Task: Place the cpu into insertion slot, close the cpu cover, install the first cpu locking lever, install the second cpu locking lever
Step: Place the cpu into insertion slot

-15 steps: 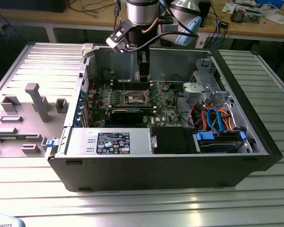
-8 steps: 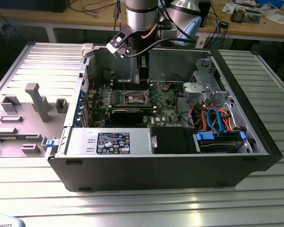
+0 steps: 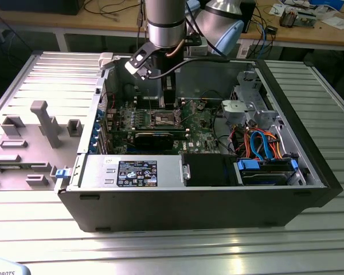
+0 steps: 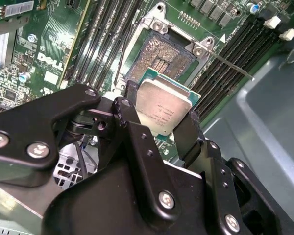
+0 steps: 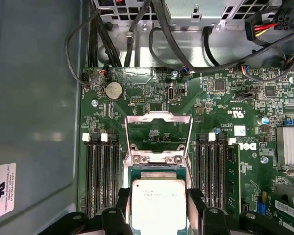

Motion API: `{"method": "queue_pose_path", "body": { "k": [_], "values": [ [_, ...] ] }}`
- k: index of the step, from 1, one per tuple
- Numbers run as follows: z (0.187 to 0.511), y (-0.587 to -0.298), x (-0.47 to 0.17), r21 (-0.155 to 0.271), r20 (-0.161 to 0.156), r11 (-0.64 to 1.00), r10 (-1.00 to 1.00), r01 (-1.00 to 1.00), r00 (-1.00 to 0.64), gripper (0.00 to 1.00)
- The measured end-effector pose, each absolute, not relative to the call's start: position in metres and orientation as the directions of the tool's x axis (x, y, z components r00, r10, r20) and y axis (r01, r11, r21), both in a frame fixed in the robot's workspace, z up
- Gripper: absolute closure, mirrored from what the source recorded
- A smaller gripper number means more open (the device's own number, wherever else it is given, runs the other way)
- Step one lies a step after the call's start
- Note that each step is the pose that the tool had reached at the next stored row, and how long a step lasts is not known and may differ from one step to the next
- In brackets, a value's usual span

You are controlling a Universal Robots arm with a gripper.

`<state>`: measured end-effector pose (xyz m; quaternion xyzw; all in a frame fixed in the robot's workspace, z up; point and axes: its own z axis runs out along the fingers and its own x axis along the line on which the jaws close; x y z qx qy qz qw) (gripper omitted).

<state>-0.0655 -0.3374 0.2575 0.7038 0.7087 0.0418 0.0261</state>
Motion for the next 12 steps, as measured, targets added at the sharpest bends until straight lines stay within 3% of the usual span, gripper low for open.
{"method": "queue_pose_path", "body": {
  "k": [3,12],
  "values": [
    [0.2546,-0.3373,-0.0679,0.115,0.022,0.010,1.000,0.993,-0.012,0.46],
    [0.2485,-0.3373,-0.0696,0.116,0.022,0.039,0.999,0.992,-0.042,0.46]
  ]
}}
